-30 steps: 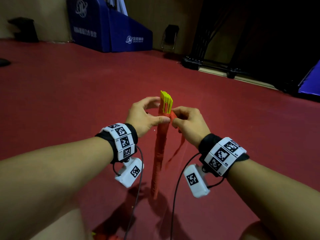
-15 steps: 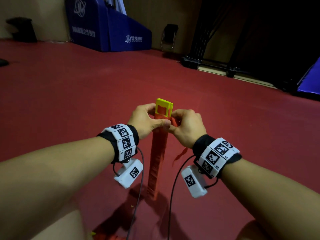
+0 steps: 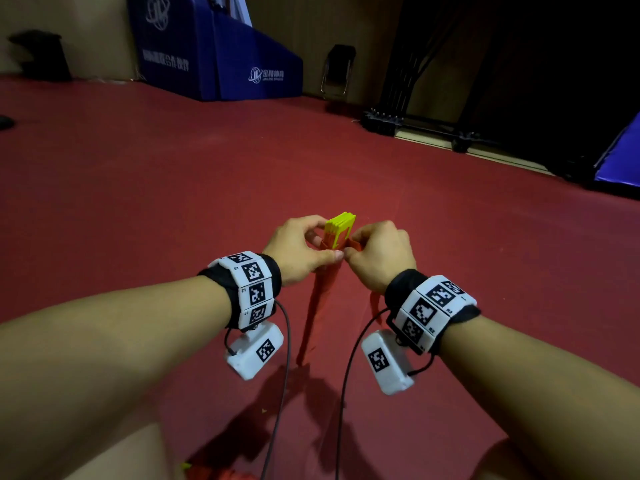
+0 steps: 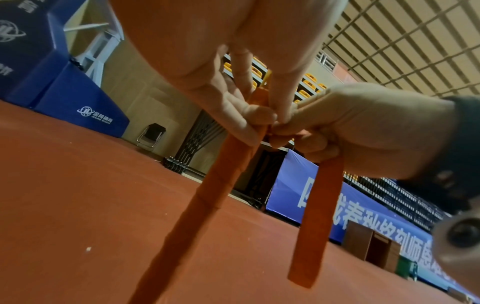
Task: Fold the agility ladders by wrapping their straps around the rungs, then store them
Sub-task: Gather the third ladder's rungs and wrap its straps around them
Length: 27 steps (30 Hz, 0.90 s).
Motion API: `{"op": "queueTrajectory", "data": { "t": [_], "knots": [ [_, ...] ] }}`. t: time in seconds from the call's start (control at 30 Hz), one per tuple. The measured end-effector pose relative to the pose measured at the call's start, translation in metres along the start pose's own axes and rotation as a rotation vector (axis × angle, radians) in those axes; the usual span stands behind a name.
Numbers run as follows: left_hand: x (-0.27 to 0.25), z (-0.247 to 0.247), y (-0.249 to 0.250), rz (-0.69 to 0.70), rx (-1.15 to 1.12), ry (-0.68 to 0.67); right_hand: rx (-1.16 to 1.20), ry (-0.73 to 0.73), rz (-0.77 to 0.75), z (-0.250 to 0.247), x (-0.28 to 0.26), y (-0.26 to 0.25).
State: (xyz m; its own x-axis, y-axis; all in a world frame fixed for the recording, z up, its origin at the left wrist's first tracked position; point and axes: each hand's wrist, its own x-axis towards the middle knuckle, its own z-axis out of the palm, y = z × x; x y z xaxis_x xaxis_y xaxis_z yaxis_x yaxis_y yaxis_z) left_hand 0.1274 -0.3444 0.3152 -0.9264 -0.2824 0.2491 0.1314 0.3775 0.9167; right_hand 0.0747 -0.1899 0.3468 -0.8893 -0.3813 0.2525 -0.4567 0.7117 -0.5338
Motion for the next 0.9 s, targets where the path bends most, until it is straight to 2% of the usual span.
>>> {"op": "queueTrajectory", "data": {
  "t": [0.2,0.37,0.47,0.57,0.73,0.9],
  "knots": [
    [0.001,-0.006,-0.001,0.038,-0.013,-0.002,0.073,-0.048,-0.149,-0.003,-0.004,-0.004],
    [0.001,-0.012,0.005,0.049,-0.024,0.050,0.159,-0.086,-0.185,-0.008,-0.007,-0.010],
    [-0.001,-0.013,0.009,0.095,-0.074,0.029,0.246,-0.138,-0.203,-0.013,-0.007,-0.012],
    [-0.003,-0.012,0.013,0.072,-0.166,0.064,0.232,-0.169,-0.244,-0.014,-0.008,-0.011],
    [-0.003,-0.009,0.019,0.014,-0.272,0.052,0.164,-0.090,-0.246,-0.011,-0.005,-0.006],
    [0.001,-0.012,0.019,0.080,-0.302,0.076,0.236,-0.003,-0.256,-0.017,-0.002,-0.005]
  ]
}}
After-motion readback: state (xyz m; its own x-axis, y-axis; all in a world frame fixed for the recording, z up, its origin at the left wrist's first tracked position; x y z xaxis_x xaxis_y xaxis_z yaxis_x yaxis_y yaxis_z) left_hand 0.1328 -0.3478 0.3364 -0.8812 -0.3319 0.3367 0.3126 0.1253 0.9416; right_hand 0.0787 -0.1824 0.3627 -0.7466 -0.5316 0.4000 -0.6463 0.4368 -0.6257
